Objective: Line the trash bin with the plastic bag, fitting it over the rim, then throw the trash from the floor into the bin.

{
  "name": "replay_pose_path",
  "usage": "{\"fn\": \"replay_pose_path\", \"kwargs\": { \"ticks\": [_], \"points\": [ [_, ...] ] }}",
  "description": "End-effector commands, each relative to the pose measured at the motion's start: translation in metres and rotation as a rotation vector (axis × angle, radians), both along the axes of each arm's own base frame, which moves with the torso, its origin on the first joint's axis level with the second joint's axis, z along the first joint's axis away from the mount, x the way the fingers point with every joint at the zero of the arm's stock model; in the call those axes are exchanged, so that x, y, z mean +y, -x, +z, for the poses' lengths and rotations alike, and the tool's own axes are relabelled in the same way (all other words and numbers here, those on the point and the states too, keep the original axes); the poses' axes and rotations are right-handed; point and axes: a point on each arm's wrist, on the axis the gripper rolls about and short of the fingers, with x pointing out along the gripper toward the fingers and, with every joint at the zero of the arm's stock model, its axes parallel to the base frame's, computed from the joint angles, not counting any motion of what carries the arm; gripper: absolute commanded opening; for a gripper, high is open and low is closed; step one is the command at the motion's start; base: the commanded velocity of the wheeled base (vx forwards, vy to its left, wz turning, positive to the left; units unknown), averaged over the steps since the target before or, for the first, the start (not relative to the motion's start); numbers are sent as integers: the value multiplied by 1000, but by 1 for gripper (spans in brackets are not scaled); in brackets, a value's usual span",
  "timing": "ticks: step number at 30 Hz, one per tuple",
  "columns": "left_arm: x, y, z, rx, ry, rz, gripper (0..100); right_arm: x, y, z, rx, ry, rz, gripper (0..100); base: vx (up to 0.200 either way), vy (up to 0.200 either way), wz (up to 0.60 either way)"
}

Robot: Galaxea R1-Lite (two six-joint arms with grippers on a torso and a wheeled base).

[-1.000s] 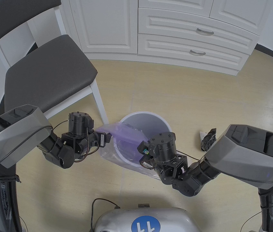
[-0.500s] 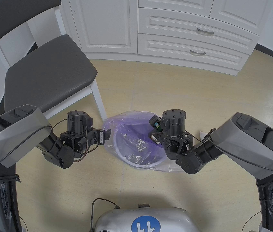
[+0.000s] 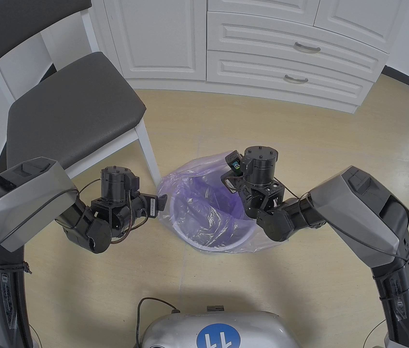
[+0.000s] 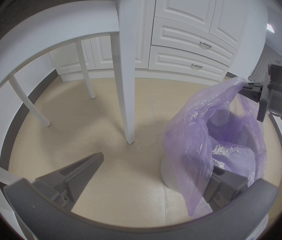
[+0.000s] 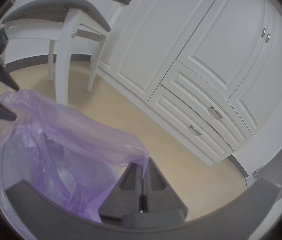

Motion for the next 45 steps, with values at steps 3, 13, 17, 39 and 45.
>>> {"fn": "replay_pose_path", "kwargs": {
  "ticks": [3, 13, 17, 39, 45],
  "points": [
    [1, -1, 1, -3, 1, 3, 100, 6, -29, -22, -45, -49, -26, 0, 0, 0, 0],
    [2, -1, 3, -8, 4, 5, 100, 5, -54, -38, -90, -78, -73, 0, 0, 0, 0],
    [1, -1, 5, -21, 9, 5, 100, -3, -57, -28, -109, -91, -83, 0, 0, 0, 0],
    [-1, 5, 7, -58, 17, -5, 100, 28, 20, 18, 65, -90, 33, 100, 0, 0, 0],
    [-1, 4, 7, -58, 17, -7, 100, 14, 52, 63, 242, -218, 97, 100, 0, 0, 0]
  ]
}}
